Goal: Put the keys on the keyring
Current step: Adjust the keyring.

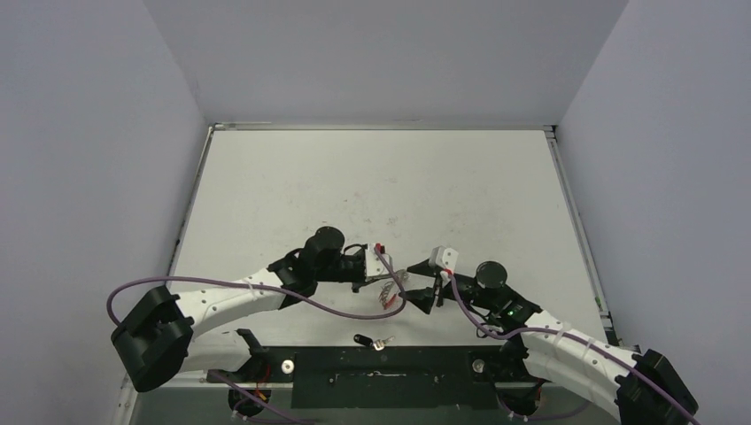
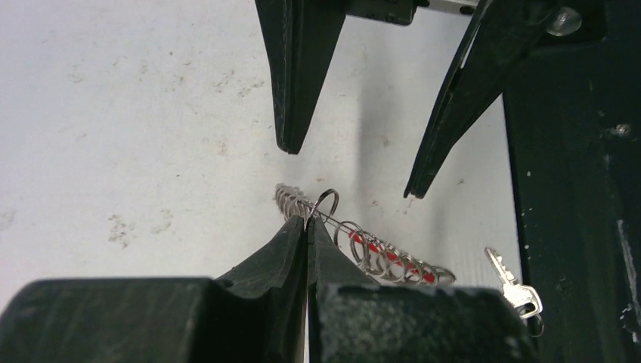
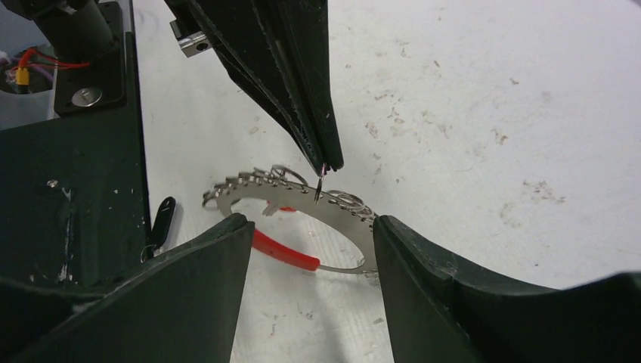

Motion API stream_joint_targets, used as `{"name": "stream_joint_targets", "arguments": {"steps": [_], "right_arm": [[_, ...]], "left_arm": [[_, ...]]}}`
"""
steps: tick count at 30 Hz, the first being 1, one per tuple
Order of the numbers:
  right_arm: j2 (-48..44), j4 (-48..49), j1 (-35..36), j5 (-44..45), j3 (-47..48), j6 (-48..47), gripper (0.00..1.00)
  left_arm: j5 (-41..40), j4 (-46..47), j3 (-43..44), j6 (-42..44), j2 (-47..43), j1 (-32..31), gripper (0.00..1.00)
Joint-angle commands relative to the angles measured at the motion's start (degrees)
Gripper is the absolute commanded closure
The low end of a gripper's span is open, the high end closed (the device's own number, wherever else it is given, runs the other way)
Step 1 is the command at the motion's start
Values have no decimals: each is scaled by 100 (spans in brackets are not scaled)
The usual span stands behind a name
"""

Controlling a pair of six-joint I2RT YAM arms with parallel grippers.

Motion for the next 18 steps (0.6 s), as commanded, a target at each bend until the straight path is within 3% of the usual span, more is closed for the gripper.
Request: {"name": "stream_joint_targets", "arguments": {"steps": [1,5,9,18], "right_arm": [[-471,-481,21,246,471,-406,39],[-498,-682,21,191,694,-535,46],[-155,-360,21,45,747,-437,55],[803,756,30,-195,720,-22,62]], "left_arm": [[-288,-1589,886,876,-250,-11,100],[-382,-2760,1404,1271,-112,-28,100],[-580,-3361,1831,1420,85,-73,100],[-753,-3459,2036,1335,339,-307,100]]}}
